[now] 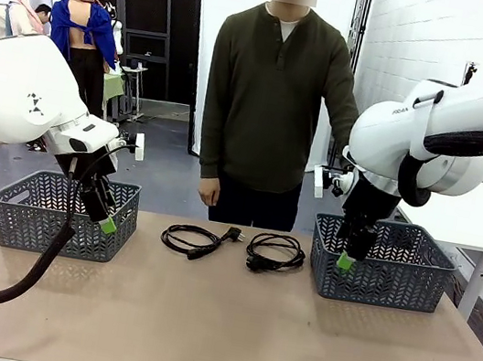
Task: Organize the cables according to human instructions.
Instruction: Pick up a bundle of cables and place it in the basket indicated by the human.
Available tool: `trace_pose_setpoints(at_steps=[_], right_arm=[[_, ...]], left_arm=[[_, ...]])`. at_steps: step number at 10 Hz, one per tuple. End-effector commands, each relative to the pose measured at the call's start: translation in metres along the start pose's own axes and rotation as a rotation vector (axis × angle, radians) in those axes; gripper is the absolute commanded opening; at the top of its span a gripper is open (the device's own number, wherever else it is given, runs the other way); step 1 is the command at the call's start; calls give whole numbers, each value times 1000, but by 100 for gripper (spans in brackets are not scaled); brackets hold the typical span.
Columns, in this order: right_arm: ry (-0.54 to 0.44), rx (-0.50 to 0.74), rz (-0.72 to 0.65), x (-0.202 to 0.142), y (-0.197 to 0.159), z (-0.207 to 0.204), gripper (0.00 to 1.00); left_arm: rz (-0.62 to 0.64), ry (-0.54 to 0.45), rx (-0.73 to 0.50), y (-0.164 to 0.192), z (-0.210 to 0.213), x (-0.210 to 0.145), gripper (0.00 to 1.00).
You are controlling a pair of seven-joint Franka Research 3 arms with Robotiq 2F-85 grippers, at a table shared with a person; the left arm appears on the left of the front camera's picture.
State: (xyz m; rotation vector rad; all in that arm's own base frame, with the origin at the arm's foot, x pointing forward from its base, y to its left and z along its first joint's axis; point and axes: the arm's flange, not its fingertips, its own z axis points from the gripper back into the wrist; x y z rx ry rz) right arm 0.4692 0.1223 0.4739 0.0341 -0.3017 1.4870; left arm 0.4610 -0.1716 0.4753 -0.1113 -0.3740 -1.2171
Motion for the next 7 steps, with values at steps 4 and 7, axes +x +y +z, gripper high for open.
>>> trace_pose_setpoints(at_steps=[4,7], right_arm=[[118,83,144,50,-77,-38,100],[159,88,179,76,-99,-70,100]], left_arm=[[1,0,3,0,1,0,100],[1,0,3,0,1,0,100]])
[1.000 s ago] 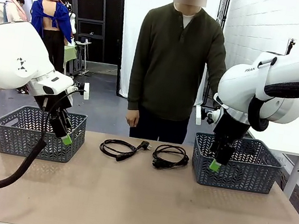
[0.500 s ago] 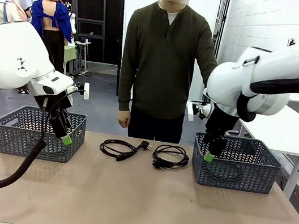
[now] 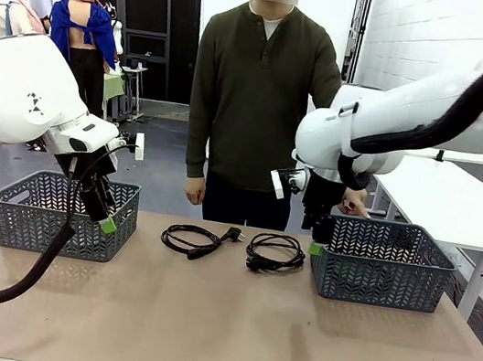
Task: Organize the cables according to human instructions.
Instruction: Pick up a bundle of cables and place it in the basket indicated by the human.
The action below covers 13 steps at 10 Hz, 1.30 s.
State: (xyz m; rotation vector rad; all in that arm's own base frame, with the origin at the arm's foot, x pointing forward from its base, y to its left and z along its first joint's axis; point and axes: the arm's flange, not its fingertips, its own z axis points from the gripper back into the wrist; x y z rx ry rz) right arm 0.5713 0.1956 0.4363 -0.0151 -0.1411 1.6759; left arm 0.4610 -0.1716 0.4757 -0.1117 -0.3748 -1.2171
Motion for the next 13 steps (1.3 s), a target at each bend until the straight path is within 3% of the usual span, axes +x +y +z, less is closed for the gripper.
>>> trace_pose_setpoints(at_steps=[1,5,6,13], right_arm=[[43,-14,1,11,-20,-8,100],[66,-73,-20,19,-23,-21,100],[32,-31,14,18,-24,-20,100],[32,-31,14,18,-24,-20,100]], left_arm=[[1,1,3,0,1,0,100],[1,1,3,0,1,0,100],[1,1,3,0,1,0,100],[1,1,3,0,1,0,100]])
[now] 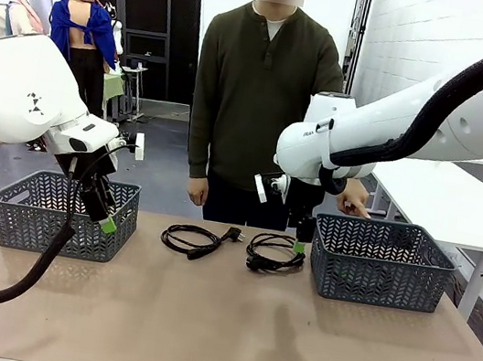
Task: Organize the cables according to human instructions.
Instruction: Pick up a bundle of cables and place it in the basket indicated by the human.
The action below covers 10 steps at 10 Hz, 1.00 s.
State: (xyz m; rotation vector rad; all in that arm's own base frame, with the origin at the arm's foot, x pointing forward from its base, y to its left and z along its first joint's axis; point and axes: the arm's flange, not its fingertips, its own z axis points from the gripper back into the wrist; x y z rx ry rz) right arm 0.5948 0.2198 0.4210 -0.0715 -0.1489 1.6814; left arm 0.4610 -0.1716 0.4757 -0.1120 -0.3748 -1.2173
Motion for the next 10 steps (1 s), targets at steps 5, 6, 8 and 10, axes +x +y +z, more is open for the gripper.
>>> trace_pose_setpoints(at_steps=[5,6,8,10], right_arm=[[-3,31,40,-2,-26,-42,100],[-4,29,53,-4,-30,-50,100],[3,28,77,-4,-34,-61,100],[21,23,66,-4,-39,-68,100]], left_arm=[[2,1,3,0,1,0,100],[2,1,3,0,1,0,100],[2,1,3,0,1,0,100],[2,1,3,0,1,0,100]])
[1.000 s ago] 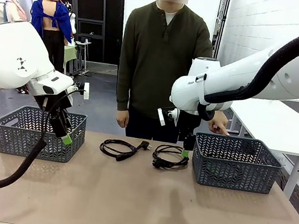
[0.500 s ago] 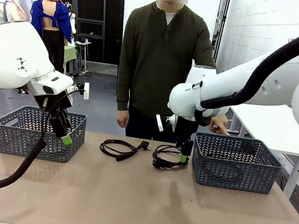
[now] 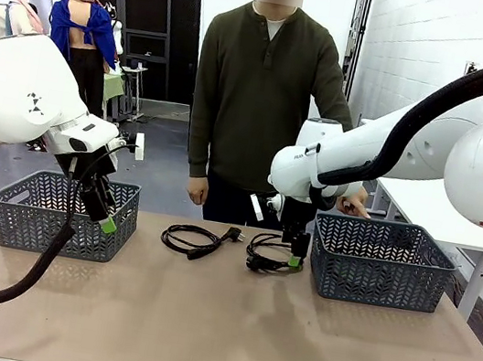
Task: Organize the cables according to human instructions.
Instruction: Pick up a bundle of cables and place it in the basket indicated by the human.
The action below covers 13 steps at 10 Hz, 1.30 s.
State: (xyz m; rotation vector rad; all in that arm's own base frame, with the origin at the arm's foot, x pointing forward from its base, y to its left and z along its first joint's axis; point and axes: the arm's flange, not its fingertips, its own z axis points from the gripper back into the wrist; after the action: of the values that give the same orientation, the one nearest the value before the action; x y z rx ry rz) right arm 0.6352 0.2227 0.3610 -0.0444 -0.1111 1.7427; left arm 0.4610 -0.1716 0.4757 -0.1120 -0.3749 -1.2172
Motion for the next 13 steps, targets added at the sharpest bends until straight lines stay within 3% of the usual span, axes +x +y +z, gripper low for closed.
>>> trace_pose_setpoints(at_steps=[1,5,13], right_arm=[[26,-19,-7,0,-10,-7,100],[58,-57,-11,1,-21,-25,100],[70,20,-19,-1,-30,-51,100]], left_arm=[[1,1,3,0,1,0,100],[1,1,3,0,1,0,100],[1,1,3,0,1,0,100]])
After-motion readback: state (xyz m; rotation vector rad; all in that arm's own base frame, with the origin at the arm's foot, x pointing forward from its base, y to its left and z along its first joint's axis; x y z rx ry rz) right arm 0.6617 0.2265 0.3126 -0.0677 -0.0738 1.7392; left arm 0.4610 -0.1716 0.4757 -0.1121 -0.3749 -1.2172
